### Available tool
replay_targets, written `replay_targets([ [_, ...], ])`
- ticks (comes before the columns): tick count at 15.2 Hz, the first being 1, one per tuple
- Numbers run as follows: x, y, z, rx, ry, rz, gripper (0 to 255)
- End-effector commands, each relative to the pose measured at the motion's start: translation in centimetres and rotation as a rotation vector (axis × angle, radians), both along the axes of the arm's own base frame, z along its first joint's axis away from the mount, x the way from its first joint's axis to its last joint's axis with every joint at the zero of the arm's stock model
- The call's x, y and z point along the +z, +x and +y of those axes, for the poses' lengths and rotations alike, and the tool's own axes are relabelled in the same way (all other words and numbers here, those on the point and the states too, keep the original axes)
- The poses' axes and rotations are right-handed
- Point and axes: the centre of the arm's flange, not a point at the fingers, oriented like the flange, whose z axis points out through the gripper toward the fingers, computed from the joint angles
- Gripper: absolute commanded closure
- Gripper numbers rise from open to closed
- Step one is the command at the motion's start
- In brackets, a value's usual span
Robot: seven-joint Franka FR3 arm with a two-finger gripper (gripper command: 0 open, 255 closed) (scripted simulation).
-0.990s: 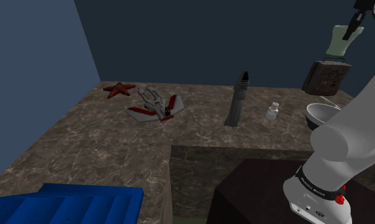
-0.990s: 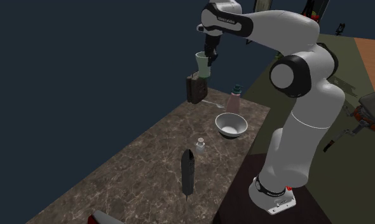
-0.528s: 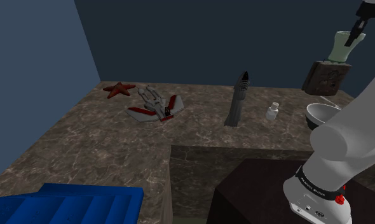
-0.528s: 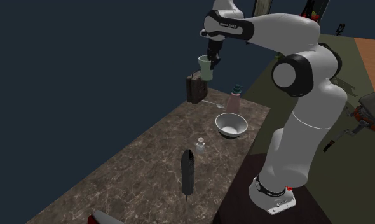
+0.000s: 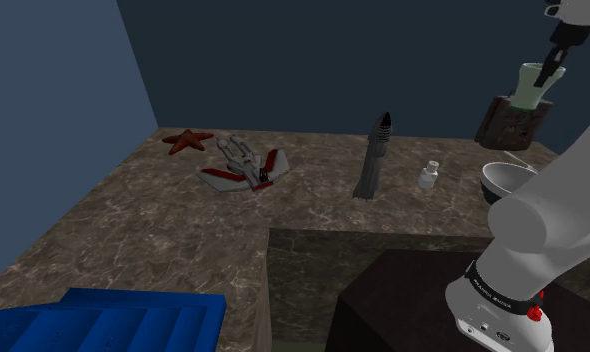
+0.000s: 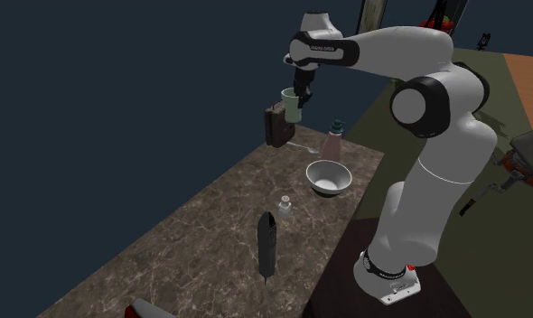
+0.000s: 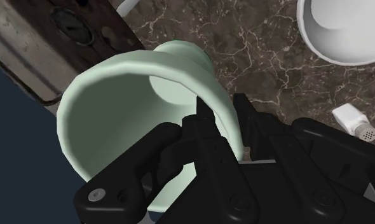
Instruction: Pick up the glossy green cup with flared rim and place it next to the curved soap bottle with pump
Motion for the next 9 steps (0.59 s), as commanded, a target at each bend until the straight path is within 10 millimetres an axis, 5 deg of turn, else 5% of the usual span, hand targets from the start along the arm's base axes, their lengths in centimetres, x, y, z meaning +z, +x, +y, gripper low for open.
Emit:
replay_targets([
  [1, -1.0, 0.0, 0.1, 0.0, -0.001, -0.001, 255],
  [9, -5.2, 0.0, 0.1, 0.0, -0.001, -0.001, 255],
])
